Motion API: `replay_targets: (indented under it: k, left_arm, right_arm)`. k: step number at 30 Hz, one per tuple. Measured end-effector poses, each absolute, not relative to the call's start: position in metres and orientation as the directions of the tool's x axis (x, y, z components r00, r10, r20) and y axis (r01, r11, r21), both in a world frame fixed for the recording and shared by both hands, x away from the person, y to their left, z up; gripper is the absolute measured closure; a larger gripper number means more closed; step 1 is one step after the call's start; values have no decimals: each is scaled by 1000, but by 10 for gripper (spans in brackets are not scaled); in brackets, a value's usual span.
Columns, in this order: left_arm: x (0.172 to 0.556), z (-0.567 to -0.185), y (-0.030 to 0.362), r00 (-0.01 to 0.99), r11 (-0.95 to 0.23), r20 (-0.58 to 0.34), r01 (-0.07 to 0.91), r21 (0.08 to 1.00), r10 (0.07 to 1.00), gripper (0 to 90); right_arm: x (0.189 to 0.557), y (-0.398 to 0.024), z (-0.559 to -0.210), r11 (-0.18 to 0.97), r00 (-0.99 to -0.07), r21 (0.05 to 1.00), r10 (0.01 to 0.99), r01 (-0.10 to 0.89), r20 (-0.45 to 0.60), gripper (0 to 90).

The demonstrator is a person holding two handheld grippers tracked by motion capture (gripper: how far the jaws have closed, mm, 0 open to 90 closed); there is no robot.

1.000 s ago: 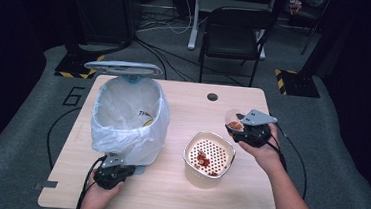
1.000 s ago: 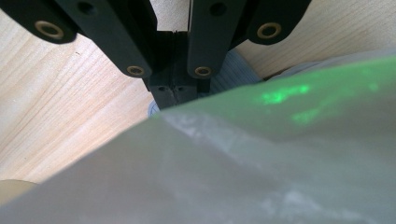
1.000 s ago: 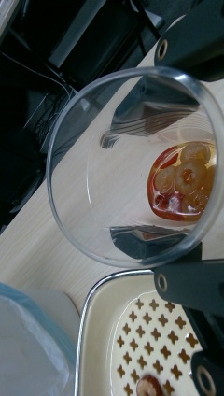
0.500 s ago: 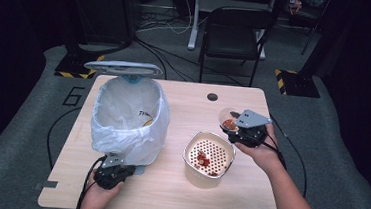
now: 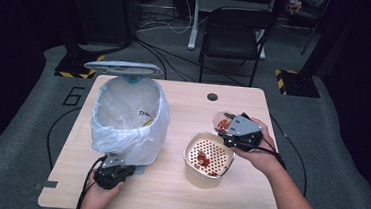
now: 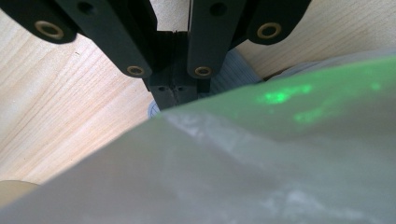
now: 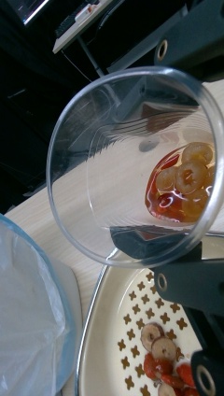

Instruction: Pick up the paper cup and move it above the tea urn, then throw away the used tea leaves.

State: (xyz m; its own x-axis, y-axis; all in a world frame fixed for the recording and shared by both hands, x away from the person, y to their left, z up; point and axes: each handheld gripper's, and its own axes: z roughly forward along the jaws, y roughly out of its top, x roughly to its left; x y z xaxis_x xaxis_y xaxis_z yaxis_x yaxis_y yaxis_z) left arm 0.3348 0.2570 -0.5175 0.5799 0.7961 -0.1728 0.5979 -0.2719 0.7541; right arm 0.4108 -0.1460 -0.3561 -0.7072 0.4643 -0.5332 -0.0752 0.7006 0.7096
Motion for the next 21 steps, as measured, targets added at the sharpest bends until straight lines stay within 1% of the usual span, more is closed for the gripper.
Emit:
replay_targets:
  k: [3,5,6,7,10,12,21]
  left_arm:
    - [335,-517,257,580,-271,-175,599,753,796,900]
    - [335,-517,257,580,-271,-175,599,754,795,900]
    - [335,-517,257,580,-271,-176,599,754,795,900]
    - [335,-517,257,580,-271,-175,599,754,795,900]
    - [335,-517,257,580,-270,-176,599,754,795,900]
    - [335,-517,257,580,-274,-174,600,751,796,900]
    - [335,-517,258,594,-295,-159,592,751,788,900]
  right_arm:
    - [406,-141,-355,723,-700,682,433,-105,-567,432]
    - [405,-140,-355,726,-700,679,428,-111,-571,432]
    - [402,-137,-353,740,-694,659,405,-133,-595,432]
    - [402,-137,-353,740,-694,659,405,-133,-595,432]
    - [397,-132,-353,761,-683,625,365,-172,-633,432]
    - [396,-131,-353,765,-681,618,357,-180,-639,432]
    - [391,-123,-359,827,-645,509,256,-240,-720,432]
